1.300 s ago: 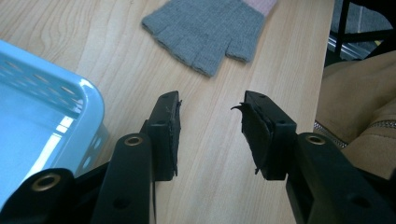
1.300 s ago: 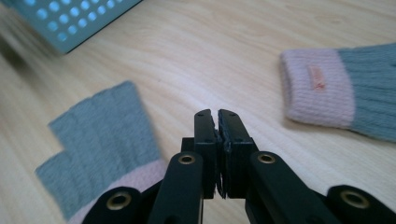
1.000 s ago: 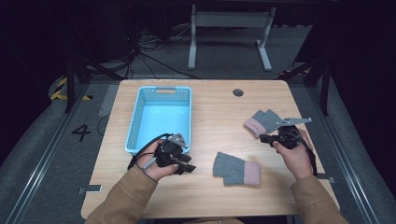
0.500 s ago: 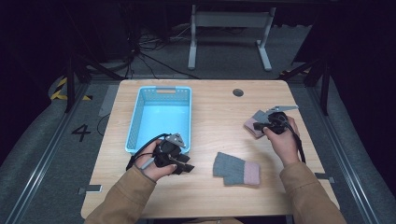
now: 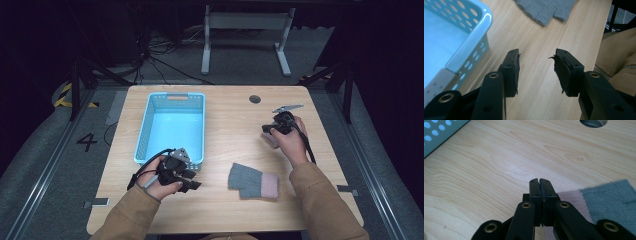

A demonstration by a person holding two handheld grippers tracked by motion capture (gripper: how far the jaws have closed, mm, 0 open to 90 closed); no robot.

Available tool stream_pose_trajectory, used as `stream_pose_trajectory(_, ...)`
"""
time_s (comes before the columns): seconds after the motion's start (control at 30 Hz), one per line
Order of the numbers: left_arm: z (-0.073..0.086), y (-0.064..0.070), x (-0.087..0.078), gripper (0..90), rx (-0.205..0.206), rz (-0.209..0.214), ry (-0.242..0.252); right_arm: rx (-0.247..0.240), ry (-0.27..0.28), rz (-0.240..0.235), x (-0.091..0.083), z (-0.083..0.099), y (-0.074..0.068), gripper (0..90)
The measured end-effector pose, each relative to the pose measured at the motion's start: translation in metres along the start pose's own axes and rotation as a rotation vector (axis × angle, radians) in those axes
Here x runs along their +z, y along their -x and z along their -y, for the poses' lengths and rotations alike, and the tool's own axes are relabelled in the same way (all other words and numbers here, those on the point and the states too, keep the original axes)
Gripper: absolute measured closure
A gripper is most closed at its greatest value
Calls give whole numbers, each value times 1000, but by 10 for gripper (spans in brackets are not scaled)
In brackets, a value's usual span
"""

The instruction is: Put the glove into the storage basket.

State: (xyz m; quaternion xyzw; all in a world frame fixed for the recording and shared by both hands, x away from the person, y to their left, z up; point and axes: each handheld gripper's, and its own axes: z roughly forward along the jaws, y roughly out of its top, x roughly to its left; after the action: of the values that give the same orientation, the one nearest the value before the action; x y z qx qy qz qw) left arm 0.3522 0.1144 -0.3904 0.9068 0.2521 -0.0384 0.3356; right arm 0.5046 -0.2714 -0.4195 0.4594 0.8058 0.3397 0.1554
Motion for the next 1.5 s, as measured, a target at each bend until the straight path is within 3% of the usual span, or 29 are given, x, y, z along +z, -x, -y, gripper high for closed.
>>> stream_pose_trajectory(0.33, 16, 0, -8, 558, -44, -27, 2, -8, -47, 15, 24, -9, 4, 896)
stream_pose_trajectory(0.6, 21, 0, -11, 559, -55, -35, 5, -5, -71, 23, 30, -8, 5, 896)
stream_pose_trajectory(1.17, 3, 3, 1, 555, -6, -4, -10, 22, -79, 9, 4, 21, 14, 895)
stream_pose_trajectory(1.5, -7, 2, 7, 553, 19, 12, -16, 25, -78, 29, -15, 36, 21, 895)
